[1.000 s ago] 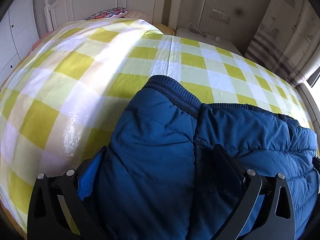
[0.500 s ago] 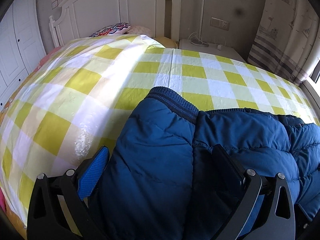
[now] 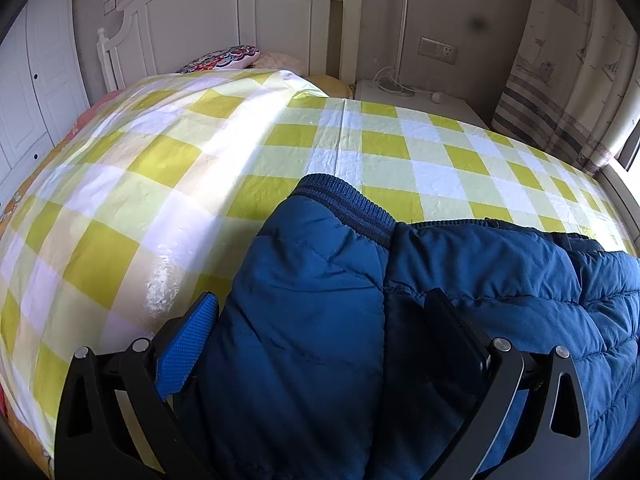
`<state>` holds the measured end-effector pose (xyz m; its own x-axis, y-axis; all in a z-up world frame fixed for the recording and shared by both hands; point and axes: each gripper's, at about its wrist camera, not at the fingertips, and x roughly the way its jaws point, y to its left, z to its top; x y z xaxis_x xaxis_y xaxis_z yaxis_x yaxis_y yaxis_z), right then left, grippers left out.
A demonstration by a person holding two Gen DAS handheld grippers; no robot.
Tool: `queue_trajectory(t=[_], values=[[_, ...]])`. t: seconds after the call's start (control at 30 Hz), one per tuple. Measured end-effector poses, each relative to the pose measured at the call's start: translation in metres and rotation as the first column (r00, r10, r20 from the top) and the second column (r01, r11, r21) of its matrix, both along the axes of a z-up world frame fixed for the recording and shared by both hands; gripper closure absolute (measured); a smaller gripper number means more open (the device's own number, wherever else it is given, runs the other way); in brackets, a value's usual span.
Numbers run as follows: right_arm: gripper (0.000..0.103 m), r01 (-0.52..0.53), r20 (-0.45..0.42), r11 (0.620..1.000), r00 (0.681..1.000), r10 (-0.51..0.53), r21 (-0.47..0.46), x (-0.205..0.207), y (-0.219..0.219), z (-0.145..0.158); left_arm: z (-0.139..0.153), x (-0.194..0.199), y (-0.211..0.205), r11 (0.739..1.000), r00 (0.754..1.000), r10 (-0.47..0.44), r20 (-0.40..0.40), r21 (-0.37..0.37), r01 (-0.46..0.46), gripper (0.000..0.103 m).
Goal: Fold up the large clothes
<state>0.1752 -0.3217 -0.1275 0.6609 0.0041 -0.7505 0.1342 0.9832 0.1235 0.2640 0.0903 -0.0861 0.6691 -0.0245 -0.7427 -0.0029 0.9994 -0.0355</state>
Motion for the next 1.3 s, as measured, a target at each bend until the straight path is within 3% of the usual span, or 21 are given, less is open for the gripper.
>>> queue_trajectory(t=[0.1,0.2,0.27,0.33,0.4,0.47,0.5,0.53,0.57,0.67,0.8,0.87,0.9,0.93,1.03,1.1,1.2,1.23,1.3], values=[[0.003,-0.001,0.008,0.999,1.0,0.002,-0.039,-0.003,0.005,0.005,0.002,0.0,0.003,1.0,1.0,-0.009,-0.004,-0.025,0.009,0.004],[0.003,0.025,0.083,0.997,0.996,-0.019,-0.069,-0.024,0.014,0.026,0.028,-0.029,0.006,0.999,0.995,-0.002,0.1,-0.045,0.006,0.004],[0.003,-0.048,0.141,0.993,0.988,0.063,-0.107,-0.041,0.037,0.048,0.046,-0.056,-0.004,0.995,0.984,-0.065,0.168,-0.07,0.078,0.004],[0.003,-0.136,0.15,0.975,0.975,0.162,-0.173,-0.053,0.069,0.061,0.056,-0.083,-0.032,0.986,0.963,-0.167,0.211,0.018,0.167,0.004],[0.003,-0.26,0.131,0.943,0.948,0.29,-0.208,-0.061,0.105,0.059,0.049,-0.097,-0.059,0.968,0.95,-0.245,0.195,0.099,0.23,0.004],[0.003,-0.347,0.059,0.906,0.927,0.371,-0.245,-0.059,0.138,0.038,0.018,-0.097,-0.086,0.942,0.94,-0.329,0.09,0.102,0.32,0.004],[0.003,-0.373,-0.012,0.885,0.923,0.385,-0.277,-0.053,0.154,0.016,-0.001,-0.096,-0.099,0.933,0.941,-0.334,0.048,0.157,0.324,0.004],[0.002,-0.373,0.006,0.882,0.92,0.391,-0.289,-0.051,0.159,0.004,-0.008,-0.102,-0.107,0.924,0.939,-0.33,0.095,0.234,0.301,0.004],[0.002,-0.369,0.035,0.886,0.919,0.393,-0.282,-0.052,0.158,0.001,-0.008,-0.102,-0.109,0.923,0.939,-0.329,0.097,0.243,0.298,0.004],[0.002,-0.378,0.018,0.9,0.92,0.391,-0.219,-0.048,0.15,0.001,-0.008,-0.097,-0.104,0.929,0.939,-0.335,0.073,0.191,0.316,0.004],[0.003,-0.347,0.022,0.903,0.931,0.364,-0.254,-0.058,0.148,0.004,-0.002,-0.104,-0.085,0.943,0.944,-0.317,0.088,0.133,0.305,0.004],[0.003,-0.298,0.044,0.923,0.947,0.318,-0.244,-0.067,0.122,0.008,0.003,-0.116,-0.064,0.947,0.941,-0.319,0.114,0.079,0.311,0.004],[0.003,-0.268,0.059,0.934,0.956,0.289,-0.236,-0.072,0.109,0.01,0.003,-0.123,-0.054,0.957,0.95,-0.285,0.128,0.098,0.274,0.004],[0.003,-0.213,0.075,0.952,0.969,0.234,-0.219,-0.082,0.087,0.01,0.0,-0.129,-0.042,0.968,0.962,-0.236,0.139,0.124,0.22,0.004],[0.003,-0.134,0.102,0.988,0.985,0.142,-0.077,-0.105,0.035,-0.002,-0.013,-0.143,0.007,0.987,0.977,-0.161,0.138,0.029,0.158,0.004],[0.003,-0.108,0.125,0.994,0.986,0.11,-0.023,-0.118,0.021,-0.007,-0.018,-0.152,0.022,0.987,0.977,-0.157,0.147,0.001,0.158,0.004],[0.003,-0.049,0.123,0.993,0.99,0.062,-0.105,-0.13,0.033,0.001,-0.009,-0.165,0.017,0.993,0.984,-0.114,0.139,0.039,0.11,0.005],[0.003,-0.044,0.139,0.99,0.988,0.062,-0.133,-0.134,0.042,0.007,0.0,-0.177,0.009,0.991,0.978,-0.133,0.159,0.032,0.13,0.005],[0.003,-0.137,0.214,0.977,0.962,0.17,-0.162,-0.149,0.074,0.023,0.014,-0.201,-0.014,0.975,0.951,-0.224,0.212,0.046,0.22,0.005]])
